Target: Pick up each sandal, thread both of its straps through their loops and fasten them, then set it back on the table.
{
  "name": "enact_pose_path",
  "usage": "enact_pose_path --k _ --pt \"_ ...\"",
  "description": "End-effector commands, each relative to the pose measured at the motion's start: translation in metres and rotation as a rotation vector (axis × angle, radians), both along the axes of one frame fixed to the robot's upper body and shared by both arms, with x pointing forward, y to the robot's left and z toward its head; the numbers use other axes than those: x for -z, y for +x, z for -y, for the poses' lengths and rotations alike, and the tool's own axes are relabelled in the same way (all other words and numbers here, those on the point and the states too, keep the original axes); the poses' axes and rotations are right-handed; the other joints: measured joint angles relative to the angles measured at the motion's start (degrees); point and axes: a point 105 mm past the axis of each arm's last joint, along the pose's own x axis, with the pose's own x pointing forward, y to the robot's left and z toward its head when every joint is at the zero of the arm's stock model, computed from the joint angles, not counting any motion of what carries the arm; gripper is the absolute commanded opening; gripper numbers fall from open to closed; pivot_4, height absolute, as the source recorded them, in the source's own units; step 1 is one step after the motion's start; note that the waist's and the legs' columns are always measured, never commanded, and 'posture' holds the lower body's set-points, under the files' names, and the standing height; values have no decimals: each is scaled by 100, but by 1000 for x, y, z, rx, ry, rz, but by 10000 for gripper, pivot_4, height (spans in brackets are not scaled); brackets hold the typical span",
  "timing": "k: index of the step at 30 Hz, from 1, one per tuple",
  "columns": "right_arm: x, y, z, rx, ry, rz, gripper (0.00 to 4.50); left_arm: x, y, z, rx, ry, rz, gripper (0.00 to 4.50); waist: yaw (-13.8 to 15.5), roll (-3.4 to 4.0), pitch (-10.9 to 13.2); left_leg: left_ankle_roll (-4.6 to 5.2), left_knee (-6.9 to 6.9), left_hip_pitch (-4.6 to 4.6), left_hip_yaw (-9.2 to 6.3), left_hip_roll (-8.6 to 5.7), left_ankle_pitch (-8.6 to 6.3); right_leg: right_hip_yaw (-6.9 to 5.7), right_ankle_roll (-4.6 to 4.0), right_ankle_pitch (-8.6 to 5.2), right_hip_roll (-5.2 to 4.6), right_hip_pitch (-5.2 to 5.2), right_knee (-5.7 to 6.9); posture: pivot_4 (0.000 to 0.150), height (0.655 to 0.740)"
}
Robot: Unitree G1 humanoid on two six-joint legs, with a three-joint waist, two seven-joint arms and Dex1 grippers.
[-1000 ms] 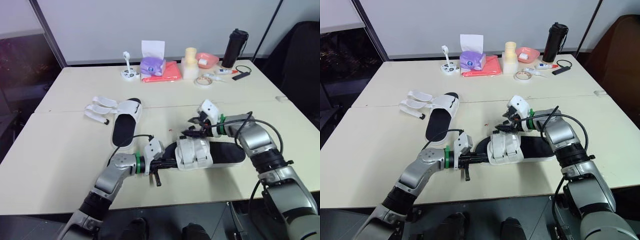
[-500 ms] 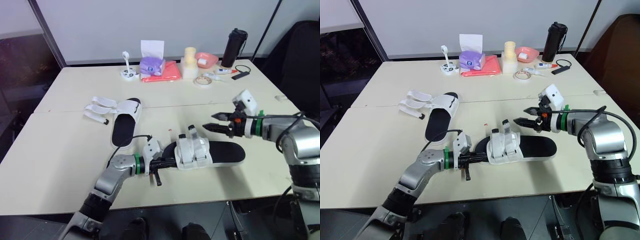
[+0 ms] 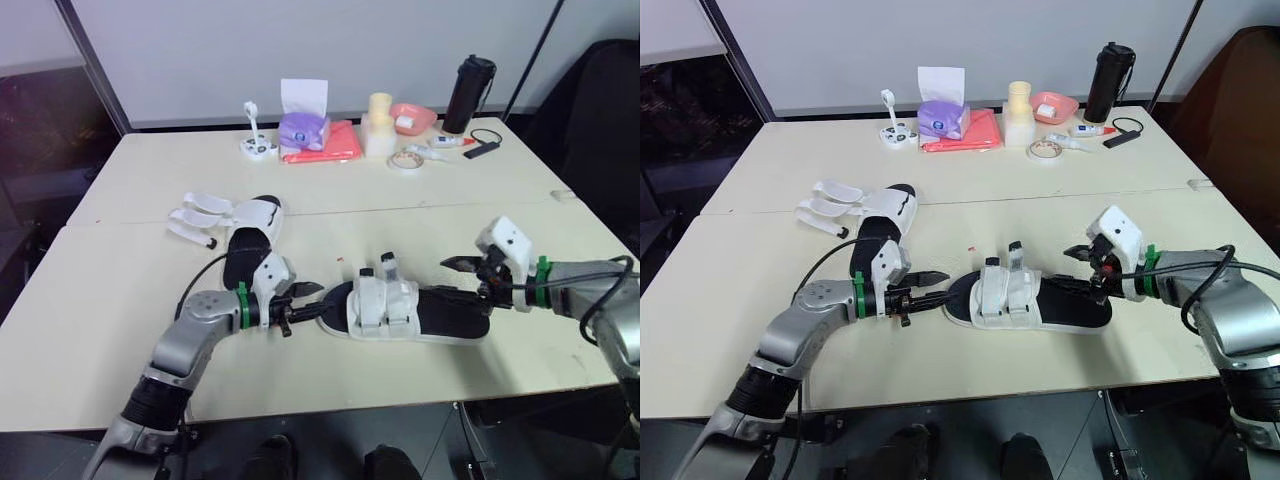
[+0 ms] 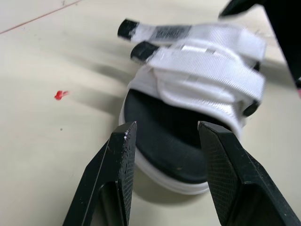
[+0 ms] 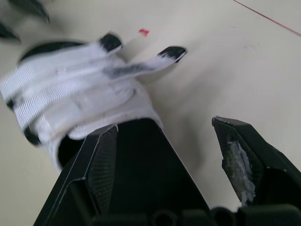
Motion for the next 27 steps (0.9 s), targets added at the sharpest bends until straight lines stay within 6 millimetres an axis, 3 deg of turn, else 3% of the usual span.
enact_pose_path --k 1,13,21,27 --pt "-4 -6 -9 -144 -197 181 34905 -27 2 -9 -20 -56 36 21111 0 0 1 0 0 0 0 0 0 0 0 0 0 -1 0 1500 7400" --pt "3 -9 -37 -509 -568 693 34905 -33 3 -17 -28 -57 20 21111 -21 0 2 -1 0 0 2 -1 1 4 0 0 1 -1 1 1500 7400" --pt "28 -1 -64 -715 -632 957 34905 -33 6 -13 -16 -61 16 21111 -78 0 3 -12 -1 2 2 -1 7 9 -1 0 4 -3 7 1500 7400" --pt "28 17 -73 -744 -612 1078 34905 -32 3 -12 -13 -63 15 21111 -139 0 3 -22 -5 4 1 -2 14 13 -2 1 6 -8 15 1500 7400"
